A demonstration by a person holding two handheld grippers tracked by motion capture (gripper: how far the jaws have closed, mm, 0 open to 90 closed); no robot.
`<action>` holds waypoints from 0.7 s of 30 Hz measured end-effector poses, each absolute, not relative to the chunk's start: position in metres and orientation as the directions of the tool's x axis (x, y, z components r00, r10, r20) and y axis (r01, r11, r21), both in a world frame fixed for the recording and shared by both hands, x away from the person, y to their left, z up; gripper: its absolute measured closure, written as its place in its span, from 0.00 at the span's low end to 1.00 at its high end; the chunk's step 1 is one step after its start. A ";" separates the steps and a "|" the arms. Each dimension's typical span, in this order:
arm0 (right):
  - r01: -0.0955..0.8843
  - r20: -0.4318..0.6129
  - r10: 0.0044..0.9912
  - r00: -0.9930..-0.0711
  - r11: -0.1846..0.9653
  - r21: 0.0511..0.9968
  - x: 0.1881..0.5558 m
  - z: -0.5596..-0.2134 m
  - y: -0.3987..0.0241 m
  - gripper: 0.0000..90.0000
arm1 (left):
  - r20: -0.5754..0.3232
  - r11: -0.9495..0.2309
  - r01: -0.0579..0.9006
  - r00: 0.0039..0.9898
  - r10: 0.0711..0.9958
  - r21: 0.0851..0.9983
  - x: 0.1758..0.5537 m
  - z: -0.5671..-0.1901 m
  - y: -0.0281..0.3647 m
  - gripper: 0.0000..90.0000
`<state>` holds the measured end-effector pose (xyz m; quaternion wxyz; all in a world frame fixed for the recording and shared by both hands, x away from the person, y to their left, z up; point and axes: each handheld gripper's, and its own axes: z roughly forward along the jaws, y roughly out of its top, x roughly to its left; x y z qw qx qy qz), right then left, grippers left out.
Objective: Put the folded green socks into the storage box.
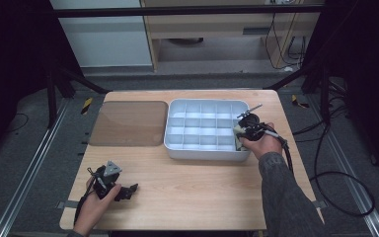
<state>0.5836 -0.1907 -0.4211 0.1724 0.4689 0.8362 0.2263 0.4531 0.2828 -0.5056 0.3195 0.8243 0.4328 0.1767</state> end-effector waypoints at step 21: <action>0.704 -0.125 0.845 -0.520 0.506 0.497 0.582 -0.421 -0.186 0.73 | 0.016 -0.424 0.598 0.566 0.824 0.680 0.453 -0.506 0.282 0.00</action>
